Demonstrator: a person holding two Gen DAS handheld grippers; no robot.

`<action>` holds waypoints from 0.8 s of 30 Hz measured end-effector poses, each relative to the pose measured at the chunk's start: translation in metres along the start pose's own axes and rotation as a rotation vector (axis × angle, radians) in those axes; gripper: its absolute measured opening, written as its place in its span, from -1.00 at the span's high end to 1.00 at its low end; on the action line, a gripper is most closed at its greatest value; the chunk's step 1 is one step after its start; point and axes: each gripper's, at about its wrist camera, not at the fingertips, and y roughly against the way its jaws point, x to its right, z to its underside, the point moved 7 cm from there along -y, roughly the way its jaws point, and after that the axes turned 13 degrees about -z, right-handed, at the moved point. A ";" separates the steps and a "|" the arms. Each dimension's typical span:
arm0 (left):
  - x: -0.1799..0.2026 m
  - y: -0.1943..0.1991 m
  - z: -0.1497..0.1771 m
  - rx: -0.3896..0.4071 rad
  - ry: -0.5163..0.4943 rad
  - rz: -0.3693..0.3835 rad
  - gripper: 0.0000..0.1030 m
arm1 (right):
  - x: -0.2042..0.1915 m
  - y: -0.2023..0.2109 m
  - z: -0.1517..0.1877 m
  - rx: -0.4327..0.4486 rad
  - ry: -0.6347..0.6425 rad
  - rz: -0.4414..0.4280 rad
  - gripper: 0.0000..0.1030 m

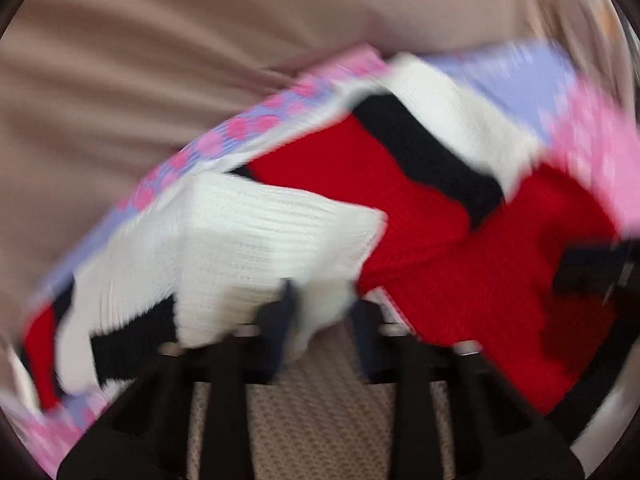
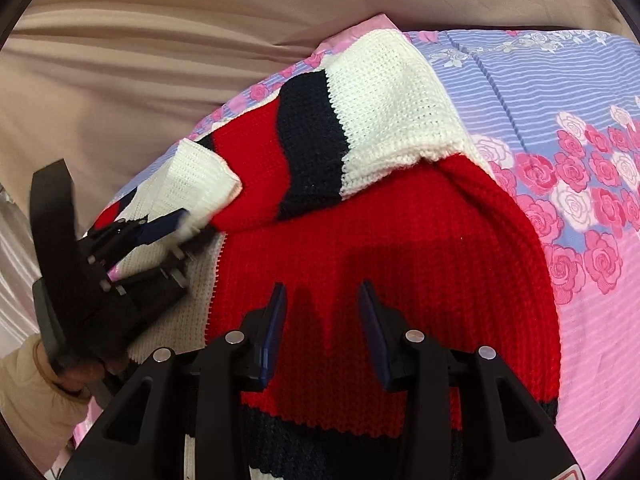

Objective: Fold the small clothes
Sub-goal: 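Grasp the other striped sleeve cuff with the left tool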

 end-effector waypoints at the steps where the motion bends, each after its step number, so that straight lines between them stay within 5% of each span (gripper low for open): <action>1: -0.027 0.001 -0.005 -0.015 0.141 0.012 0.80 | 0.001 0.000 -0.001 0.001 0.001 0.001 0.26; 4: -0.114 0.005 0.003 -0.042 0.617 0.082 0.81 | 0.007 0.001 -0.007 0.011 -0.003 0.010 0.26; 6: -0.149 0.007 0.019 -0.049 0.776 0.081 0.80 | 0.011 0.000 -0.011 0.016 -0.018 0.000 0.26; 8: -0.165 0.005 0.033 -0.071 0.793 0.006 0.80 | 0.016 -0.003 -0.018 0.025 -0.053 -0.024 0.26; 14: -0.155 -0.005 0.050 -0.139 0.834 0.016 0.80 | 0.038 -0.019 -0.053 0.097 -0.161 -0.038 0.25; 16: -0.152 -0.010 0.050 -0.154 0.831 0.002 0.81 | 0.040 -0.023 -0.069 0.106 -0.152 -0.007 0.39; 17: -0.150 -0.011 0.050 -0.159 0.837 0.004 0.82 | 0.035 -0.020 -0.079 0.119 -0.134 -0.017 0.83; 21: -0.153 -0.018 0.054 -0.181 0.832 -0.021 0.83 | 0.029 0.018 -0.107 0.278 -0.032 0.042 0.82; 24: -0.144 -0.033 0.065 -0.236 0.828 -0.017 0.83 | 0.077 -0.011 -0.089 0.125 -0.139 0.127 0.83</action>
